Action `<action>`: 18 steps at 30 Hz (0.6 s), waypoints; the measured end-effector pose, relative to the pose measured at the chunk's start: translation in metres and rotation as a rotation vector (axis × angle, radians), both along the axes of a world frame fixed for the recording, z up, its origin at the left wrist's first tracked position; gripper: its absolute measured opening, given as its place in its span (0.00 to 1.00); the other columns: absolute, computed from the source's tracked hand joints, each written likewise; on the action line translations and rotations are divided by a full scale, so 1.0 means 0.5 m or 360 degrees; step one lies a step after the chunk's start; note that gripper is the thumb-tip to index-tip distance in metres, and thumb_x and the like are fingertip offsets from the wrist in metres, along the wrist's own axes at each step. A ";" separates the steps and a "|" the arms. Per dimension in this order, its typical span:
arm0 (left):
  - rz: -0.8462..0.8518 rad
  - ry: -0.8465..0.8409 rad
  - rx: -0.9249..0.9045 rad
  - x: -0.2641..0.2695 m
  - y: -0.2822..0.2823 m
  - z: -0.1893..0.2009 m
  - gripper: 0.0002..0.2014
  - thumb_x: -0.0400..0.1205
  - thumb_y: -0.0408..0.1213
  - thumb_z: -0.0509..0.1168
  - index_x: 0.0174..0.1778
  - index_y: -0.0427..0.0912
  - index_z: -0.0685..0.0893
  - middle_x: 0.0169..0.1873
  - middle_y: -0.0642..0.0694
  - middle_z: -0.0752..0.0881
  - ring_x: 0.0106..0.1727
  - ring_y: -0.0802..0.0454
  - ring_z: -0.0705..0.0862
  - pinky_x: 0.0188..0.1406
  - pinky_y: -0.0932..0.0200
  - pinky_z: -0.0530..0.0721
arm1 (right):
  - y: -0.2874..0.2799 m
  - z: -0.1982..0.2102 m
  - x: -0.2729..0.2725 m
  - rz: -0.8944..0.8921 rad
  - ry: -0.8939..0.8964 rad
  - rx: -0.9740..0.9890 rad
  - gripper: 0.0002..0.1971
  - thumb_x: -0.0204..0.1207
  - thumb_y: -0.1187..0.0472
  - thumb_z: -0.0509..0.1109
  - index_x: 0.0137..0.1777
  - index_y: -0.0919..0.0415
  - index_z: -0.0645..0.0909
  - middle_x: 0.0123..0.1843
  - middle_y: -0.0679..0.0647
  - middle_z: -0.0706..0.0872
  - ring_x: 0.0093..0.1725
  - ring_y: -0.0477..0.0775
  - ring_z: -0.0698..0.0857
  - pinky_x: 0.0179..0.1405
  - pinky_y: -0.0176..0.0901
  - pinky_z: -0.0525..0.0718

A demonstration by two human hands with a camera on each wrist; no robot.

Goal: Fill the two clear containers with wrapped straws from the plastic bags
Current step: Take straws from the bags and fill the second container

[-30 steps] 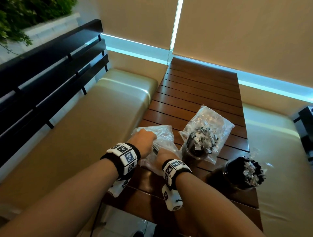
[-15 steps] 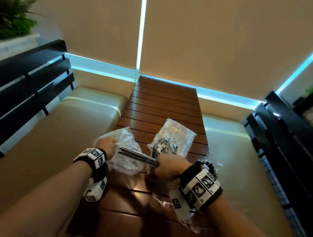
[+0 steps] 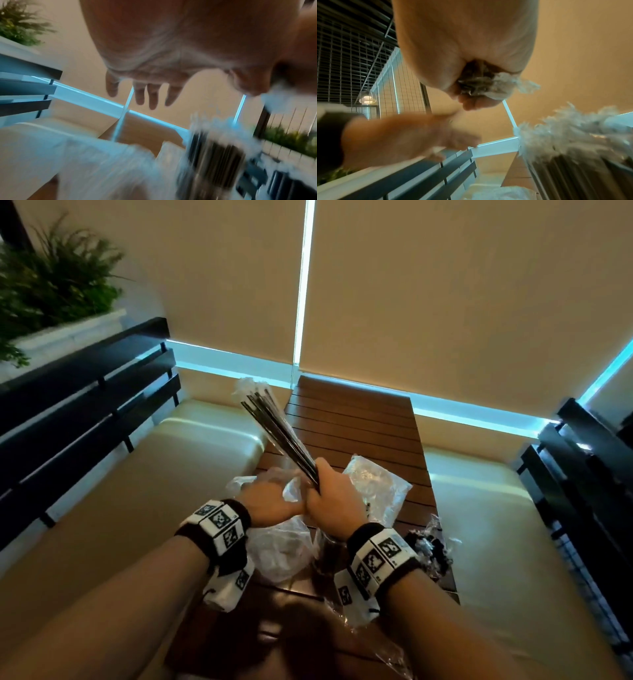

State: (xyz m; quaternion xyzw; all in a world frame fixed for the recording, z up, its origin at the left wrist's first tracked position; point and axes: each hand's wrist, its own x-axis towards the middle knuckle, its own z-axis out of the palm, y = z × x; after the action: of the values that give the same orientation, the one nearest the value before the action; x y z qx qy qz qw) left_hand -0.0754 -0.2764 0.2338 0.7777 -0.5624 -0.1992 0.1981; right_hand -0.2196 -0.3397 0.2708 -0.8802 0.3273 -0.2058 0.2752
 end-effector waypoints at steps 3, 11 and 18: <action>-0.0059 0.0957 -0.0420 -0.011 0.021 0.079 0.18 0.70 0.37 0.69 0.54 0.59 0.81 0.59 0.46 0.84 0.64 0.47 0.81 0.63 0.47 0.80 | 0.009 0.013 0.027 -0.0046 -0.0253 -0.0083 0.04 0.77 0.58 0.62 0.47 0.49 0.70 0.37 0.46 0.84 0.36 0.52 0.83 0.35 0.54 0.85; 0.0530 0.1754 -0.0945 -0.059 0.004 0.179 0.18 0.78 0.49 0.72 0.47 0.36 0.81 0.39 0.44 0.91 0.50 0.48 0.91 0.58 0.44 0.84 | 0.047 0.008 0.052 0.0115 -0.0279 -0.0220 0.19 0.83 0.56 0.62 0.72 0.50 0.65 0.46 0.50 0.86 0.40 0.57 0.87 0.33 0.51 0.82; 0.0780 0.0792 -0.0994 -0.027 0.007 0.173 0.21 0.75 0.59 0.71 0.31 0.43 0.84 0.26 0.49 0.85 0.31 0.48 0.83 0.34 0.51 0.85 | 0.016 0.130 -0.005 0.0108 -0.0682 -0.0262 0.08 0.77 0.49 0.67 0.51 0.47 0.84 0.53 0.44 0.82 0.54 0.42 0.81 0.54 0.44 0.81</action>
State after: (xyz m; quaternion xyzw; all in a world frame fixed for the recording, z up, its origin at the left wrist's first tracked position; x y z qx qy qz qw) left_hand -0.0890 -0.2728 0.3203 0.7193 -0.3305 -0.1482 0.5928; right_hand -0.2222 -0.3316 0.3359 -0.8464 0.2137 -0.4047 0.2723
